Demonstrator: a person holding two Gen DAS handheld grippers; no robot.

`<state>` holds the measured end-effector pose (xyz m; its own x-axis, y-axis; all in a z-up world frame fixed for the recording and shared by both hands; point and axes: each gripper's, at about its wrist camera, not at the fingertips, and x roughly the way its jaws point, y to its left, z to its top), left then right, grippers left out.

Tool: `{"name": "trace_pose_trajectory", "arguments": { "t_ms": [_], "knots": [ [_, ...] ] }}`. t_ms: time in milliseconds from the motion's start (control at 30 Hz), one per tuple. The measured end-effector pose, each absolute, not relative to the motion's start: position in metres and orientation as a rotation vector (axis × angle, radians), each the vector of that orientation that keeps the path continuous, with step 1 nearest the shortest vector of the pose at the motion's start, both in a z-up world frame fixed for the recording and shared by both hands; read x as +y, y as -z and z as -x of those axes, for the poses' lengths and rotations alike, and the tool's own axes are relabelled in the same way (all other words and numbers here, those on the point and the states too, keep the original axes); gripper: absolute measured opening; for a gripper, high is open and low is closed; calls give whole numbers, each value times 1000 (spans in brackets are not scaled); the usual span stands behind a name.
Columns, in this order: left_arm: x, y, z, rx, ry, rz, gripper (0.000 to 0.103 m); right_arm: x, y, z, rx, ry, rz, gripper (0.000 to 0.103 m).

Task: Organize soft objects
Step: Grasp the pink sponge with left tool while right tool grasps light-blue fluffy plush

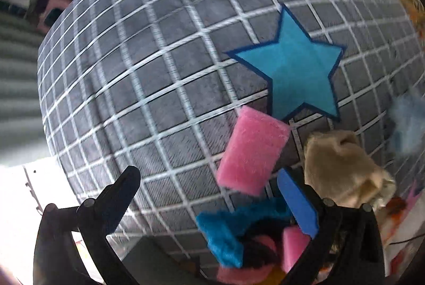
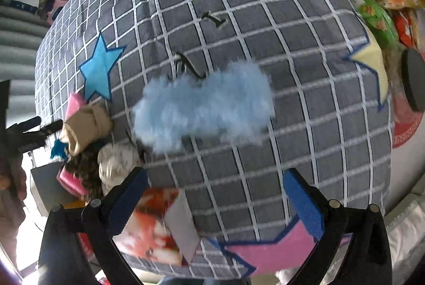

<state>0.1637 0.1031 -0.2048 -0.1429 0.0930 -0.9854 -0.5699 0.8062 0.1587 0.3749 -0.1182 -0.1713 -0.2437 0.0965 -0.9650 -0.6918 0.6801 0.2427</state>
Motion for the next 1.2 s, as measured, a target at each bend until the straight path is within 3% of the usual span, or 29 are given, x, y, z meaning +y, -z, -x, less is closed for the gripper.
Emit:
{"name": "trace_pose_trajectory", "arguments": {
  "t_ms": [567, 733, 833, 867, 900, 967, 1033, 1100, 1167, 1200],
  "knots": [
    [124, 249, -186, 1658, -606, 495, 103, -48, 231, -347, 1449, -874, 839, 103],
    [139, 256, -185, 1669, -604, 505, 103, -54, 235, -347, 1492, -869, 838, 103],
    [133, 253, -189, 1655, -578, 529, 88, -50, 236, -352, 1529, -878, 881, 103],
    [131, 250, -190, 1639, -549, 559, 72, -50, 234, -354, 1523, -885, 881, 102],
    [127, 246, -191, 1627, -530, 581, 54, -49, 233, -353, 1510, -885, 885, 95],
    [123, 243, -193, 1639, -542, 556, 52, -49, 229, -359, 1490, -899, 876, 86],
    [122, 241, -191, 1629, -547, 563, 52, -56, 223, -369, 1475, -898, 865, 69],
    [122, 232, -186, 1591, -580, 583, 51, -64, 218, -378, 1475, -906, 832, 37],
    [127, 219, -178, 1545, -620, 614, 51, -76, 214, -396, 1563, -929, 680, 26],
    [128, 213, -176, 1530, -637, 615, 51, -80, 213, -404, 1598, -927, 618, 26]
  ]
}}
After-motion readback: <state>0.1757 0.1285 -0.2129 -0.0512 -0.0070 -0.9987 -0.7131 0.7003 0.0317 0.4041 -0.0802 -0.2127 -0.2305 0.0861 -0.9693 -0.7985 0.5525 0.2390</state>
